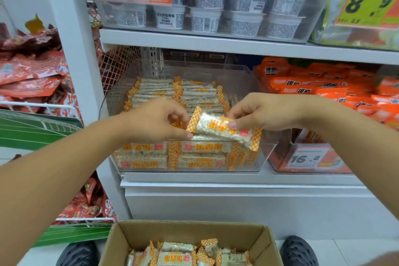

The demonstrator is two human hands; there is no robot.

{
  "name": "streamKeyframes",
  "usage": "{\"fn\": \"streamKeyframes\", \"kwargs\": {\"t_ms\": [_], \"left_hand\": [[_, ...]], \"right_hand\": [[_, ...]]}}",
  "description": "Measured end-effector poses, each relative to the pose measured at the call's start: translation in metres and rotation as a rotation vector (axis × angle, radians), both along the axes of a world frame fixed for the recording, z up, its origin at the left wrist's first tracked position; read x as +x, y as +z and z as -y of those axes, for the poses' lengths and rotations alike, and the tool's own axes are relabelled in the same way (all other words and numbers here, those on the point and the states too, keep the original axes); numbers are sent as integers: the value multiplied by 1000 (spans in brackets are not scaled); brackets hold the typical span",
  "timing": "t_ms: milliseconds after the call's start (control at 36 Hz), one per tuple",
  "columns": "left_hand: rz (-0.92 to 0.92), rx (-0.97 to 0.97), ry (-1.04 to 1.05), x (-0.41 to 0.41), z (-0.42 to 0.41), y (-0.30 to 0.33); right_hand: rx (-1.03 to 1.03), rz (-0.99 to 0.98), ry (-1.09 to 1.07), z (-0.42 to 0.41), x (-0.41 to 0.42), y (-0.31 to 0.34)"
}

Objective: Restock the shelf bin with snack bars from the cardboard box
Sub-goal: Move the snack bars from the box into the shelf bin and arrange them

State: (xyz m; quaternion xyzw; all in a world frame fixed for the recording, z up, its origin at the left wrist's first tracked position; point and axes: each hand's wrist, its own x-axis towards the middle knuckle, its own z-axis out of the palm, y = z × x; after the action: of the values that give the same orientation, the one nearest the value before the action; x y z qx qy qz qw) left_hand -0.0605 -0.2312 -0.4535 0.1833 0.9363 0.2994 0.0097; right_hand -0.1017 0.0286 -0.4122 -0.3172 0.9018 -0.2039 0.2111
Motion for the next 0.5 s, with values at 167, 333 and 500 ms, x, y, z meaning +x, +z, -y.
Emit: {"fn": "streamKeyframes", "kwargs": {"t_ms": [167,333,500], "left_hand": [[-143,-108,104,2,-6,4],[21,-347,2,-3,-17,-3],[154,-467,4,-5,-28,2]], "right_hand": [[-261,86,-80,-13,-2,11],[-192,171,-85,-3,4,-2],[-106,149,-93,9,12,2]]}}
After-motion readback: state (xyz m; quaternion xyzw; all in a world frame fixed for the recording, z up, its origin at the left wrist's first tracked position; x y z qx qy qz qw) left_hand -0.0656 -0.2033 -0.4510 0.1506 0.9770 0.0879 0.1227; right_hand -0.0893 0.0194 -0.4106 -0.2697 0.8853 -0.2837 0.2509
